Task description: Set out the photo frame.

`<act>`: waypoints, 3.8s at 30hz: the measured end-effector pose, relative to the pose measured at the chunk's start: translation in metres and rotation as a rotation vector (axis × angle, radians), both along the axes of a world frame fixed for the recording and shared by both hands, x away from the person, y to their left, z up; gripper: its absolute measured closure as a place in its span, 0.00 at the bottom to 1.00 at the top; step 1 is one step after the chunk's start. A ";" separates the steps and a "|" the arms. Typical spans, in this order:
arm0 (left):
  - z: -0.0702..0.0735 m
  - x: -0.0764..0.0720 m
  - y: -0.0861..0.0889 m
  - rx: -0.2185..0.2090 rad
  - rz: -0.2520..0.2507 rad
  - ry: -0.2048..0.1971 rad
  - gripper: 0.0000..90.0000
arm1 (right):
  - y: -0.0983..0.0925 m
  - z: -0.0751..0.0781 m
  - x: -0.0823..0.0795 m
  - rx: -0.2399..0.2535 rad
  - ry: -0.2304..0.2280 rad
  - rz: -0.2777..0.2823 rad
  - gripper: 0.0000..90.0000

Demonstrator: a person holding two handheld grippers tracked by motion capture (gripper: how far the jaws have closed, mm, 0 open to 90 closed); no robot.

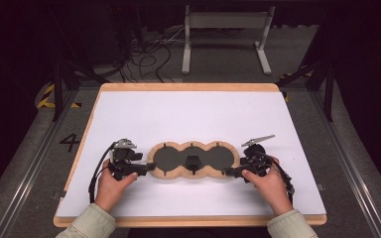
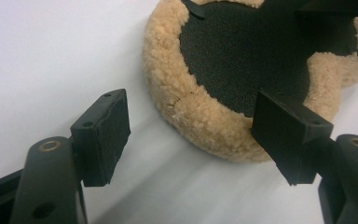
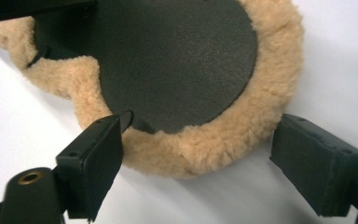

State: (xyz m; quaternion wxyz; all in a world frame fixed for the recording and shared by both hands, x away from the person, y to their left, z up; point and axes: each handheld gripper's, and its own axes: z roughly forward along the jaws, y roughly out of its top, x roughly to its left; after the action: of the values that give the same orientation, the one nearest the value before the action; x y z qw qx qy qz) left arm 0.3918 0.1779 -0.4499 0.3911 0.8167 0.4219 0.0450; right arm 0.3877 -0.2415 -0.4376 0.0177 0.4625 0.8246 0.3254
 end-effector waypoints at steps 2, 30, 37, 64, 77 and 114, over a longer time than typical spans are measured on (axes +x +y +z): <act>0.002 -0.002 0.000 -0.002 0.000 -0.006 0.32 | 0.000 -0.001 0.001 0.006 0.009 0.002 0.19; -0.005 0.006 -0.012 -0.072 -0.049 0.175 0.27 | -0.001 -0.002 0.001 0.013 0.009 0.013 0.20; -0.004 0.005 -0.014 -0.067 -0.039 0.164 0.28 | -0.007 -0.002 0.003 0.057 0.034 0.007 0.23; 0.009 -0.023 -0.020 0.055 0.046 -0.030 0.51 | -0.009 0.014 -0.026 -0.044 -0.180 -0.022 0.57; 0.017 -0.043 -0.020 0.107 0.054 -0.134 0.65 | -0.009 0.019 -0.047 -0.132 -0.290 0.025 0.71; 0.034 -0.078 0.003 0.077 -0.096 -0.112 0.83 | -0.018 0.030 -0.095 -0.138 -0.340 0.148 0.72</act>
State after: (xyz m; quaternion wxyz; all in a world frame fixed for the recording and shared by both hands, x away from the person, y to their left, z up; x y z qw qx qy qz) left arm 0.3136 0.1808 -0.4163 0.3843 0.8466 0.3575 0.0881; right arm 0.2924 -0.2592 -0.4078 0.1644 0.3367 0.8619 0.3417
